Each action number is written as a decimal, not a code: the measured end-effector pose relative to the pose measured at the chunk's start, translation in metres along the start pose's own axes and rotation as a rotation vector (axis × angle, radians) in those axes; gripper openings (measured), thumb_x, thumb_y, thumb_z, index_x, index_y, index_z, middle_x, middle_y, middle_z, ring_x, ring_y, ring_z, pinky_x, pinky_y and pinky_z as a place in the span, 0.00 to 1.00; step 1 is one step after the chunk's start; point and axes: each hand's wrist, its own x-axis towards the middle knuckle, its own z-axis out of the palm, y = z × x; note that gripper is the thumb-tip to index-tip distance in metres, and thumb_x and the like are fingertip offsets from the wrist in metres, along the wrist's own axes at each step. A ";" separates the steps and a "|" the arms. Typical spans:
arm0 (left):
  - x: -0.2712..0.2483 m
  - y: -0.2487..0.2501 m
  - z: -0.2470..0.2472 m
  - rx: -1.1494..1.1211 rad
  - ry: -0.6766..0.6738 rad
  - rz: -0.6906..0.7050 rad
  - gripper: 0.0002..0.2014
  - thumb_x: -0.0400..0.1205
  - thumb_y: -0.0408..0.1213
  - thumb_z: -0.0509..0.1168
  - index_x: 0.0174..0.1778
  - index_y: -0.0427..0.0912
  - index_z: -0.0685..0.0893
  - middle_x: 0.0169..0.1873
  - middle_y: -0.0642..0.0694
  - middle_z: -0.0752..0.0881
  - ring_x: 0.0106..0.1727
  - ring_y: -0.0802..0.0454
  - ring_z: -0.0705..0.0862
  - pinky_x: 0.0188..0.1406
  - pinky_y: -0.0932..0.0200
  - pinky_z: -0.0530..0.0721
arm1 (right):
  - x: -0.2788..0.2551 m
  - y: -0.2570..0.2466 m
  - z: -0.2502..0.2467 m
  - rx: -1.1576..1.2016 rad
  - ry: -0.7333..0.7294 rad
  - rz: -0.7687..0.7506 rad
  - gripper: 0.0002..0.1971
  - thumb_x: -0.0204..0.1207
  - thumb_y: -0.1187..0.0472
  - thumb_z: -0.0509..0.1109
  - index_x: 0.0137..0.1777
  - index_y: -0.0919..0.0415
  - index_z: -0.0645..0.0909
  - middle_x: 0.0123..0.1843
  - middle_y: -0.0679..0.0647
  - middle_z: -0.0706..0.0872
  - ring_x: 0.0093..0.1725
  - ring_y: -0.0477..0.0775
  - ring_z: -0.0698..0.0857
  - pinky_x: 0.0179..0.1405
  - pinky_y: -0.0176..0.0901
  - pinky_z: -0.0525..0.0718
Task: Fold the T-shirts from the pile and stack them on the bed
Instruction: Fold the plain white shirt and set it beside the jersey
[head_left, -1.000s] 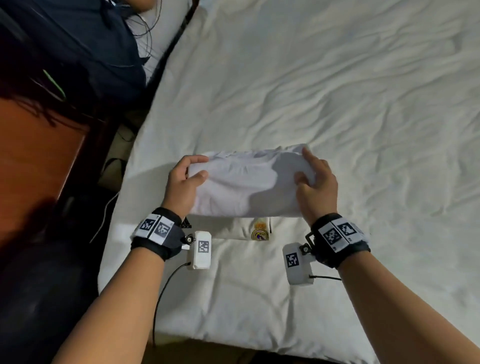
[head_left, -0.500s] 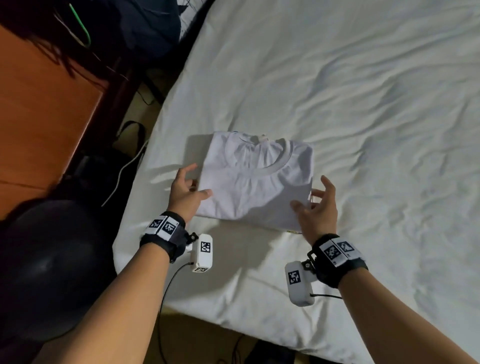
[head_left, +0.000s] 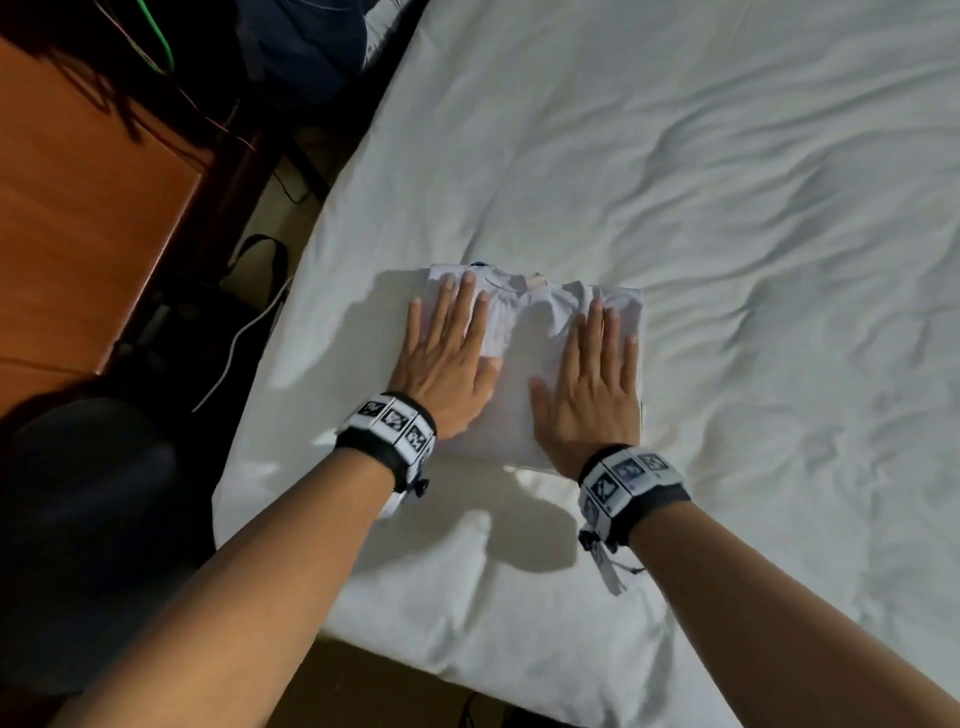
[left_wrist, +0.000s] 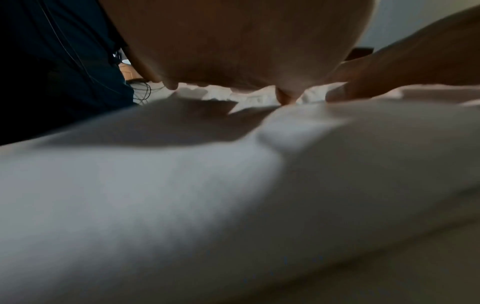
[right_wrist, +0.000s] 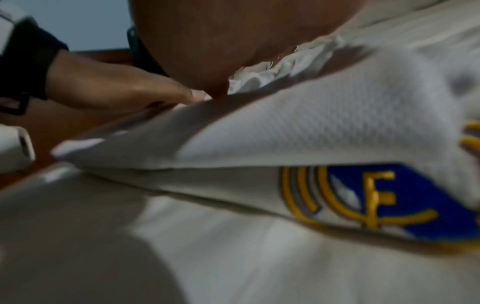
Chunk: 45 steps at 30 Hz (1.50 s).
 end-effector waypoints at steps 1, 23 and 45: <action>0.009 -0.002 0.005 0.018 -0.028 -0.020 0.39 0.89 0.56 0.48 0.91 0.40 0.41 0.89 0.41 0.35 0.90 0.41 0.36 0.87 0.31 0.40 | 0.008 0.005 0.007 -0.020 -0.018 0.011 0.43 0.85 0.40 0.53 0.88 0.72 0.46 0.90 0.67 0.44 0.90 0.65 0.41 0.88 0.64 0.43; -0.043 -0.022 0.040 -0.059 -0.106 -0.354 0.40 0.87 0.65 0.32 0.89 0.45 0.33 0.90 0.40 0.37 0.90 0.41 0.38 0.85 0.27 0.42 | -0.049 0.014 0.027 -0.029 -0.195 0.165 0.44 0.86 0.32 0.41 0.90 0.65 0.39 0.91 0.59 0.38 0.90 0.56 0.35 0.87 0.60 0.34; 0.005 0.373 -0.240 -0.058 -0.352 0.444 0.22 0.91 0.50 0.51 0.79 0.47 0.73 0.73 0.42 0.80 0.70 0.38 0.81 0.67 0.42 0.79 | -0.170 0.208 -0.302 0.013 -0.177 0.620 0.19 0.85 0.50 0.58 0.70 0.56 0.78 0.68 0.55 0.83 0.66 0.61 0.81 0.63 0.56 0.80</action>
